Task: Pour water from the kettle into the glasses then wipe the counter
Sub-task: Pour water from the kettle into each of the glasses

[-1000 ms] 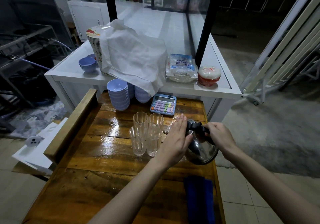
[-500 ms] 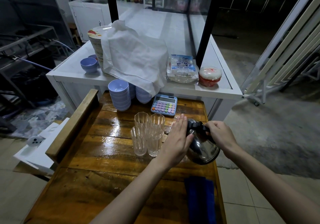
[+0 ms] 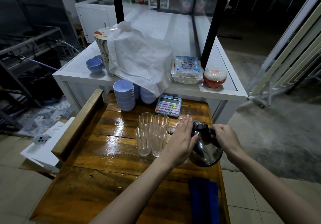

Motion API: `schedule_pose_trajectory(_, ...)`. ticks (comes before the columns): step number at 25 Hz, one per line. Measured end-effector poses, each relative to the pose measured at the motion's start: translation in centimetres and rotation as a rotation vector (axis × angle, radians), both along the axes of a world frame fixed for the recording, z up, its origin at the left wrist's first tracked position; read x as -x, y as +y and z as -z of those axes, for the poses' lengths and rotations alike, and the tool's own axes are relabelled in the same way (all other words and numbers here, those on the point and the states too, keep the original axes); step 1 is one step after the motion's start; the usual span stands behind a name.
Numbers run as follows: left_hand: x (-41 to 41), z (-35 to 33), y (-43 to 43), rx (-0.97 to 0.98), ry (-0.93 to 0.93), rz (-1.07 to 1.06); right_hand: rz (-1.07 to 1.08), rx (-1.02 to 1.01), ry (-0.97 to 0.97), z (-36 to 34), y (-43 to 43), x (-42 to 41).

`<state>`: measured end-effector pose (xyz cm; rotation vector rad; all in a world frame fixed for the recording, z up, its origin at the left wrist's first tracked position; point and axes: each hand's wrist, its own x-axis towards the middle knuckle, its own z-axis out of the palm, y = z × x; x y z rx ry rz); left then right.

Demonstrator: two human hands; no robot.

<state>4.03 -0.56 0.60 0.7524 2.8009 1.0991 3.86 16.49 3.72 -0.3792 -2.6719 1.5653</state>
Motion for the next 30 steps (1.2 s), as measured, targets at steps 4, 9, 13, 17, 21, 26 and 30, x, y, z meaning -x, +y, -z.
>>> schedule_pose_trajectory(4,0.3,-0.7,0.1,0.068,0.057,0.011,0.112,0.145,-0.034,0.4,-0.3,-0.4)
schedule_pose_trajectory(9,0.8,-1.2,-0.6,0.067,0.120,-0.001,0.155,0.188,-0.011,0.1,-1.2,0.0)
schedule_pose_trajectory(13,0.9,-1.5,-1.8,0.022,0.121,-0.056,0.114,0.126,0.024,-0.7,-2.3,1.2)
schedule_pose_trajectory(17,1.0,-1.6,-2.8,-0.013,0.097,-0.113,0.014,0.067,0.058,-1.3,-3.3,2.2)
schedule_pose_trajectory(21,0.9,-1.6,-3.3,-0.035,0.066,-0.133,-0.050,0.015,0.061,-1.5,-4.0,2.8)
schedule_pose_trajectory(26,0.7,-1.9,-3.5,-0.067,0.036,-0.169,-0.095,-0.062,0.068,-2.2,-4.4,3.3)
schedule_pose_trajectory(30,0.7,-1.9,-3.5,-0.092,0.019,-0.175,-0.115,-0.117,0.104,-2.8,-4.3,3.6)
